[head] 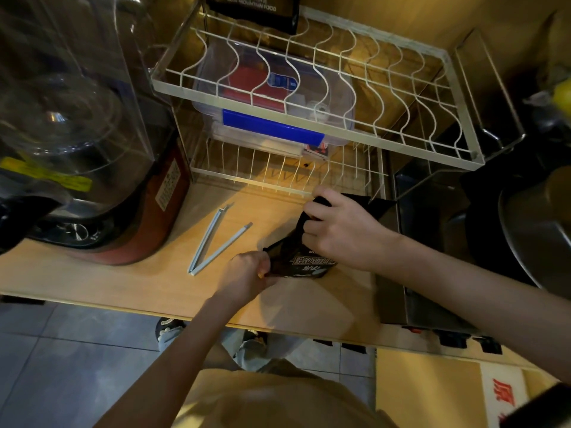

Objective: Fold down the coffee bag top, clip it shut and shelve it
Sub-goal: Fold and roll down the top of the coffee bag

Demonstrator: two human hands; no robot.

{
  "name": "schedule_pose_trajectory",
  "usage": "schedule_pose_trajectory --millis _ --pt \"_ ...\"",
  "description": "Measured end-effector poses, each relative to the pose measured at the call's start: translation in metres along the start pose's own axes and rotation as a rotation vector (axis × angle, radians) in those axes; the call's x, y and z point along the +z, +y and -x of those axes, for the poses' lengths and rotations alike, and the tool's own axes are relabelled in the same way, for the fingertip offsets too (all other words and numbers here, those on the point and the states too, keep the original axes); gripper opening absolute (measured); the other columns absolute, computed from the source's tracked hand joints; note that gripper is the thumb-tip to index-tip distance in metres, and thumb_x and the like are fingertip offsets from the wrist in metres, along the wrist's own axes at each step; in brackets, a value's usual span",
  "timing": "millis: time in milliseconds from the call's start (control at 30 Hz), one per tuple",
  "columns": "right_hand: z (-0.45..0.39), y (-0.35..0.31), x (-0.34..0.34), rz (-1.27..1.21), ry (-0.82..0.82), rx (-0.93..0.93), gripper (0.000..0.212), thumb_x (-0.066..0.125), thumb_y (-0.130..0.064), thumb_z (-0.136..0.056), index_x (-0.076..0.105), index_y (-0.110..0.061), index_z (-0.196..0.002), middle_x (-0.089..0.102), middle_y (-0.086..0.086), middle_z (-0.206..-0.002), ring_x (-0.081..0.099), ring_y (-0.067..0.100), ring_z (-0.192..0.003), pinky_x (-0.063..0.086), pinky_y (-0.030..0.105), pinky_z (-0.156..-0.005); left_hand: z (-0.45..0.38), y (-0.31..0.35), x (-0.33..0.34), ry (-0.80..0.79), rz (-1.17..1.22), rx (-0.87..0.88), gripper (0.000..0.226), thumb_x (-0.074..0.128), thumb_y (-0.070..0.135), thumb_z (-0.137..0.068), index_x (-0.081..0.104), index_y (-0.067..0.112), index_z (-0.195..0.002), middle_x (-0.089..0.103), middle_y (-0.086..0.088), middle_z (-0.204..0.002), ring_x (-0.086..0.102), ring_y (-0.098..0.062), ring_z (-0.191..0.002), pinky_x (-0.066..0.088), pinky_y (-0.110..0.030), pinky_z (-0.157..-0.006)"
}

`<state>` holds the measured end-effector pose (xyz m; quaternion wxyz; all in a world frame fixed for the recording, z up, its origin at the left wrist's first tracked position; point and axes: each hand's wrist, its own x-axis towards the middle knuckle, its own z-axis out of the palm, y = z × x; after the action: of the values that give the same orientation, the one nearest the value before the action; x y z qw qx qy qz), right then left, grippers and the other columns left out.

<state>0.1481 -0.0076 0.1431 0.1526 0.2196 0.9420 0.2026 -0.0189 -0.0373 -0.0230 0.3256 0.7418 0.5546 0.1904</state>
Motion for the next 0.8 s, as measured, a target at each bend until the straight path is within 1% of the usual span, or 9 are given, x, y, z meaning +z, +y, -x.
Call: schedule_pose_trajectory --millis 100,167,233,300,400,500,600,700,800 --pt "0.007 0.003 0.006 -0.014 0.081 0.001 0.022 0.053 -0.007 -0.077 0.073 -0.017 -0.078 0.071 -0.003 -0.073 0.062 0.021 -0.085 0.027 0.042 -0.099 -0.001 0.01 -0.004 0.126 0.17 -0.035 0.071 0.085 0.039 -0.051 0.046 0.01 -0.102 0.05 -0.003 -0.1 0.046 -0.014 -0.093 0.04 -0.027 -0.077" --pt "0.011 0.006 0.006 0.006 0.093 -0.022 0.016 0.06 -0.009 -0.077 0.073 -0.017 -0.082 0.071 -0.003 -0.075 0.062 0.021 -0.087 0.027 0.042 -0.099 -0.008 0.014 -0.004 0.064 0.192 0.014 0.105 0.084 0.046 -0.047 0.031 0.008 -0.129 0.041 -0.009 -0.127 0.035 -0.016 -0.118 0.033 -0.033 -0.1" --pt "0.012 0.006 0.003 0.004 0.068 -0.064 0.011 0.066 -0.012 -0.075 0.073 -0.018 -0.082 0.071 -0.002 -0.076 0.062 0.021 -0.088 0.03 0.042 -0.098 -0.016 0.017 -0.001 -0.051 0.157 0.035 0.117 0.083 0.047 -0.049 0.018 0.009 -0.138 0.033 -0.014 -0.141 0.029 -0.024 -0.13 0.025 -0.04 -0.109" --pt "0.012 0.007 -0.003 -0.011 -0.001 -0.095 0.007 0.07 -0.016 -0.074 0.072 -0.019 -0.079 0.071 -0.003 -0.076 0.061 0.02 -0.087 0.04 0.041 -0.096 -0.02 0.02 0.003 -0.123 0.192 0.019 0.113 0.084 0.039 -0.052 0.017 0.009 -0.139 0.041 -0.015 -0.138 0.038 -0.028 -0.126 0.033 -0.039 -0.106" --pt "0.01 0.008 -0.014 -0.089 -0.109 -0.084 0.012 0.06 -0.022 -0.083 0.069 -0.019 -0.077 0.069 -0.002 -0.076 0.06 0.019 -0.082 0.048 0.037 -0.085 -0.019 0.022 0.007 -0.103 0.265 0.046 0.097 0.084 0.034 -0.053 0.033 0.009 -0.132 0.058 -0.015 -0.123 0.055 -0.027 -0.112 0.044 -0.032 -0.092" --pt "0.001 0.018 -0.026 -0.23 -0.073 0.002 0.014 0.054 -0.019 -0.086 0.067 -0.015 -0.086 0.068 0.002 -0.082 0.06 0.019 -0.08 0.05 0.036 -0.076 -0.016 0.022 0.01 -0.045 0.247 0.051 0.086 0.084 0.028 -0.055 0.042 0.012 -0.128 0.062 -0.014 -0.117 0.058 -0.026 -0.107 0.044 -0.031 -0.088" --pt "-0.019 0.027 -0.033 -0.298 -0.075 0.103 0.013 0.056 -0.011 -0.083 0.066 -0.01 -0.093 0.068 0.007 -0.09 0.061 0.025 -0.087 0.05 0.041 -0.079 -0.016 0.025 0.013 -0.014 0.211 0.048 0.087 0.083 0.03 -0.055 0.041 0.013 -0.13 0.061 -0.013 -0.119 0.056 -0.025 -0.108 0.043 -0.032 -0.09" --pt "-0.041 0.02 -0.033 -0.286 -0.368 0.119 0.016 0.058 -0.013 -0.086 0.06 -0.01 -0.102 0.06 0.005 -0.091 0.059 0.022 -0.089 0.051 0.038 -0.083 -0.016 0.029 0.012 0.004 0.192 0.061 0.082 0.082 0.033 -0.056 0.044 0.016 -0.127 0.063 -0.012 -0.116 0.056 -0.025 -0.106 0.042 -0.031 -0.087" --pt "-0.05 0.011 -0.023 -0.319 -0.633 0.125 0.021 0.054 -0.011 -0.089 0.057 -0.009 -0.11 0.059 0.009 -0.096 0.058 0.023 -0.087 0.047 0.03 -0.067 -0.018 0.033 0.011 -0.002 0.173 0.069 0.082 0.082 0.036 -0.056 0.045 0.019 -0.126 0.064 -0.011 -0.114 0.056 -0.026 -0.105 0.042 -0.031 -0.085"
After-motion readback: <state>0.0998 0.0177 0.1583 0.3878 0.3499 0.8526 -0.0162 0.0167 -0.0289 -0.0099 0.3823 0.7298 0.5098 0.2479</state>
